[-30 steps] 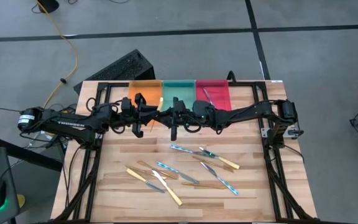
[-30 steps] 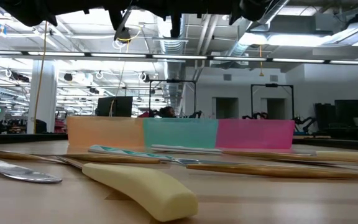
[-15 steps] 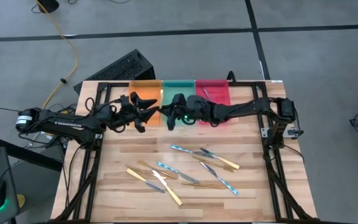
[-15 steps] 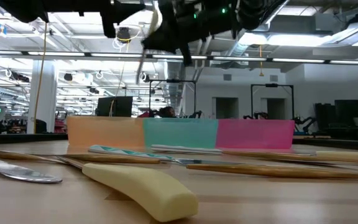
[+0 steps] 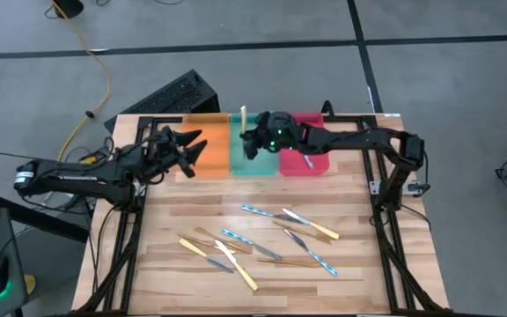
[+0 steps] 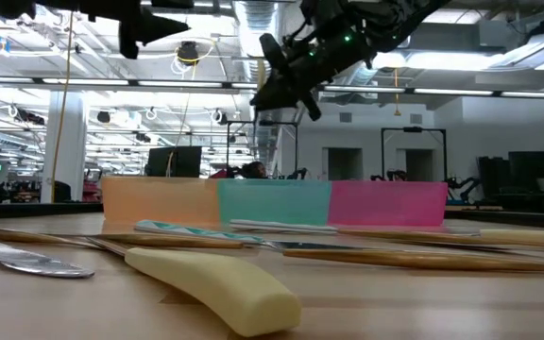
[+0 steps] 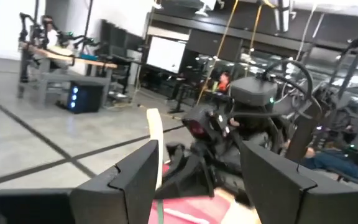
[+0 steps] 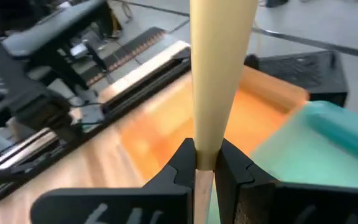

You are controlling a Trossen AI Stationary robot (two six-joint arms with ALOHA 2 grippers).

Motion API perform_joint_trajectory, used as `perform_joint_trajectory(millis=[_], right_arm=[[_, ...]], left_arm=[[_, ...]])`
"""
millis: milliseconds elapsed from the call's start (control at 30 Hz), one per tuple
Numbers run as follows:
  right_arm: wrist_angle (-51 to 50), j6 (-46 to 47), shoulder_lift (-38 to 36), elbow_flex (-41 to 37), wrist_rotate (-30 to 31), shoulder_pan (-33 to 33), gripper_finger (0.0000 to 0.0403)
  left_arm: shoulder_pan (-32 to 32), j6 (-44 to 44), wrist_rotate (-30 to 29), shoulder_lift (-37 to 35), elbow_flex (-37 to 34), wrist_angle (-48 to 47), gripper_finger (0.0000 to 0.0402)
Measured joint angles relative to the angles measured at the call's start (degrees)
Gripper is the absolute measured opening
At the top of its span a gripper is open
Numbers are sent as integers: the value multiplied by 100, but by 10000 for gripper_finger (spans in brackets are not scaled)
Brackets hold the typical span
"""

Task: Sort silverware by color (type)
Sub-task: Put the yellow table knife into the blue bin

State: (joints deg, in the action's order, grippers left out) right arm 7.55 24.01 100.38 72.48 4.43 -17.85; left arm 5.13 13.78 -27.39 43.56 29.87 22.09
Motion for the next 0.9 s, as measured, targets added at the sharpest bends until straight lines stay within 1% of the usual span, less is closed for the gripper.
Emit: perform_joint_trajectory(millis=[100,167,300,367,433,467,567,733,900], right_arm=[[-760,-42,-5,300,0,-204,39],[-1310,-234,65,603,0,-299,39],[-2258,-530,416,1253,11,-426,39],[-2491,-645,643,1581,2,-475,39],[-3025,-772,852,1881,10,-513,39],[-3137,-797,977,2048,7,-533,39],[-3623,-884,1320,2345,4,-589,39],[-3801,-907,1701,2593,-8,-598,39],[-3873,-866,2046,2587,-168,-593,39]], left_arm=[[0,31,-128,-194,0,-298,208],[0,35,-214,-264,0,-459,208],[0,45,-407,-274,0,-709,208],[0,48,-494,-275,0,-786,208],[0,79,-542,-274,0,-864,208],[0,114,-551,-274,0,-898,208],[0,195,-599,-279,0,-962,208],[0,212,-630,-279,0,-1010,208],[0,288,-642,-277,0,-1110,208]])
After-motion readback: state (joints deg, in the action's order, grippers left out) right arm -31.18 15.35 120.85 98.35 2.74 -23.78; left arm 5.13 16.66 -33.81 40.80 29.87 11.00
